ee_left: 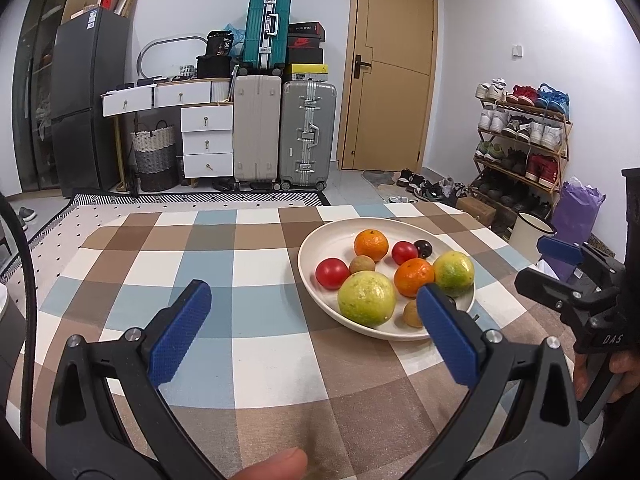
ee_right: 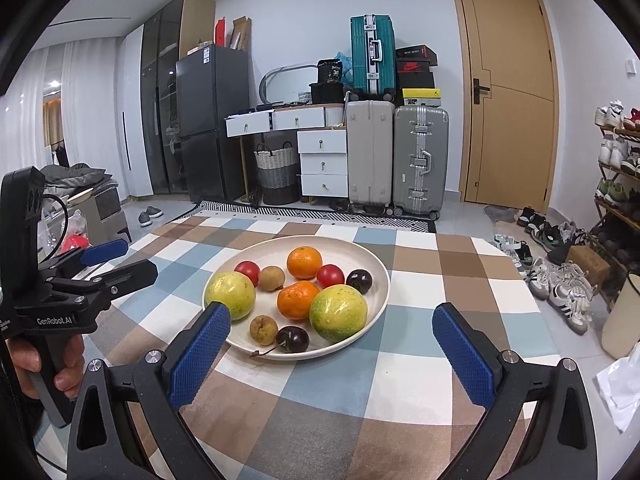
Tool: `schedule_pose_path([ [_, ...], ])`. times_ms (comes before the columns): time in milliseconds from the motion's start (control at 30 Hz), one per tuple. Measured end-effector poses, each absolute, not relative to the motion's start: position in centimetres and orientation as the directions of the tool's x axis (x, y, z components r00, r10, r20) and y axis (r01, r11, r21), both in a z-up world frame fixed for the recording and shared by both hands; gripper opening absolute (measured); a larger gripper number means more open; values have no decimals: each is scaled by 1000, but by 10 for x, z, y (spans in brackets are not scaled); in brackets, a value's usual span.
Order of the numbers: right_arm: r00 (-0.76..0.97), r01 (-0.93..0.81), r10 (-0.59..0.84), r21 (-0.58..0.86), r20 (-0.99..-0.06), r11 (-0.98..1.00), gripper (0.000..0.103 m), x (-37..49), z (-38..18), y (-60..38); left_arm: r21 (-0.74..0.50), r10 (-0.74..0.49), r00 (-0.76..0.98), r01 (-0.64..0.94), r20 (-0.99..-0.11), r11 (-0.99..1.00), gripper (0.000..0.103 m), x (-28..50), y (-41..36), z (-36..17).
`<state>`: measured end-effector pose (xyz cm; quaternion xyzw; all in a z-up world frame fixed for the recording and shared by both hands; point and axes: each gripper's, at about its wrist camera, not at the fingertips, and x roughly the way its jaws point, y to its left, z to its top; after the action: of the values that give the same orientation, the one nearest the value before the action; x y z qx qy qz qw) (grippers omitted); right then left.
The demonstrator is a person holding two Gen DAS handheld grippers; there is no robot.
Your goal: Organize fruits
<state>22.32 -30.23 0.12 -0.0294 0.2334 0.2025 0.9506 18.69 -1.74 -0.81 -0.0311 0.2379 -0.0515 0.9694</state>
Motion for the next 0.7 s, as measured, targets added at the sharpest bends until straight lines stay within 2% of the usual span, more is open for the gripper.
schedule_pose_path([
  [700, 808, -400, 376, 45, -454, 915, 103, 223, 2, -305, -85, -113, 883, 83, -457, 993, 103, 187, -16, -9],
])
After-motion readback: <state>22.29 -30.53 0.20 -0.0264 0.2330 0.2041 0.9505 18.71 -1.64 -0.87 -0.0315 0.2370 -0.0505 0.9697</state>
